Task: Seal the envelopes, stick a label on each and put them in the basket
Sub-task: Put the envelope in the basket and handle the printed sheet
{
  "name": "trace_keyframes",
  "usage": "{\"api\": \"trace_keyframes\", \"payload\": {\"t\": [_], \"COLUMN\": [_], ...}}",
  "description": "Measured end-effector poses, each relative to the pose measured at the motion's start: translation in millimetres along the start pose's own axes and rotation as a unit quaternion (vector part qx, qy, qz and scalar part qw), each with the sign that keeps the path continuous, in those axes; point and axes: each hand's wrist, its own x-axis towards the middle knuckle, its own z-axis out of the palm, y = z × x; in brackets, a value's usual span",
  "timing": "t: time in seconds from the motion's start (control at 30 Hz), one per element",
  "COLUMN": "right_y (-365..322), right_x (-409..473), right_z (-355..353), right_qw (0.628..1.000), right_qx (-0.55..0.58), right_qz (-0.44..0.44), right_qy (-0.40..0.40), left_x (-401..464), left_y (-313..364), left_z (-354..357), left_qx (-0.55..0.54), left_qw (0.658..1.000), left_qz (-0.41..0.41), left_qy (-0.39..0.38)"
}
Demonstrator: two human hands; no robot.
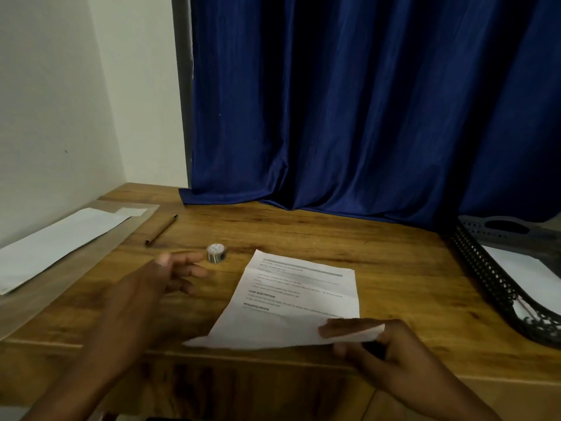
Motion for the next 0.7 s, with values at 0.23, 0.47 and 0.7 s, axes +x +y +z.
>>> {"api": "trace_keyframes", "payload": {"t": [0.23,0.47,0.7], "right_y": [9,36,63], "right_x": [30,62,62], "right_z": [-11,-6,4], "right_qw": [0.977,0.957,0.935], "right_qx": [0.138,-0.011,-0.2], "right_qz": [0.089,0.134,0.123], "right_qy": [0.138,0.256,0.265], "left_x": [15,-14,-3], "left_y": [-2,-44,-50], "left_z": [26,41,46], "left_qx": [-0.135,0.21,0.388], "left_qw": [0.978,0.948,0.889], "left_qz": [0.029,0.221,0.241], "left_qy": [0.154,0.087,0.012]}}
